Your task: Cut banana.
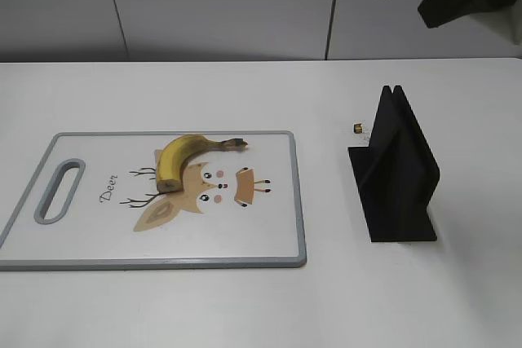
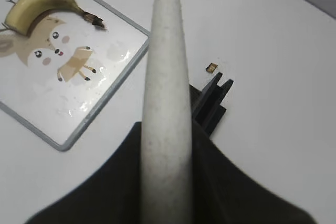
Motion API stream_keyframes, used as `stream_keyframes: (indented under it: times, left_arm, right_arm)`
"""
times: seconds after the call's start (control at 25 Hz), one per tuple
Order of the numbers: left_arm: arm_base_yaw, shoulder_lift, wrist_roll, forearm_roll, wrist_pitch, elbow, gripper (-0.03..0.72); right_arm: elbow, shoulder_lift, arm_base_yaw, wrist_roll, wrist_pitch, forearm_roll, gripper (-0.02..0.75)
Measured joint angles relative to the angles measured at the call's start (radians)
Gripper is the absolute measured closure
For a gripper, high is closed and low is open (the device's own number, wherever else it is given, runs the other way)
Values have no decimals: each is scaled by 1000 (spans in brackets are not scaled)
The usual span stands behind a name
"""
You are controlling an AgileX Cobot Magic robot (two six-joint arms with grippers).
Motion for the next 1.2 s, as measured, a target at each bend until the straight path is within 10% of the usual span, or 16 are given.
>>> stream_keyframes:
  times: [0.48,0.88,1.2]
  left_arm:
    - [0,461,590,-348,-54,-209,140]
    - [0,682,992,-366,101,-445,115]
    - [-24,835,1038,-308,164,-550,115]
  right_arm:
    - [-52,95,0,-577,-19,139,575]
    - [-168,273,0,-892,73,290,575]
    - [-246,413,0,-1035,164,396,575]
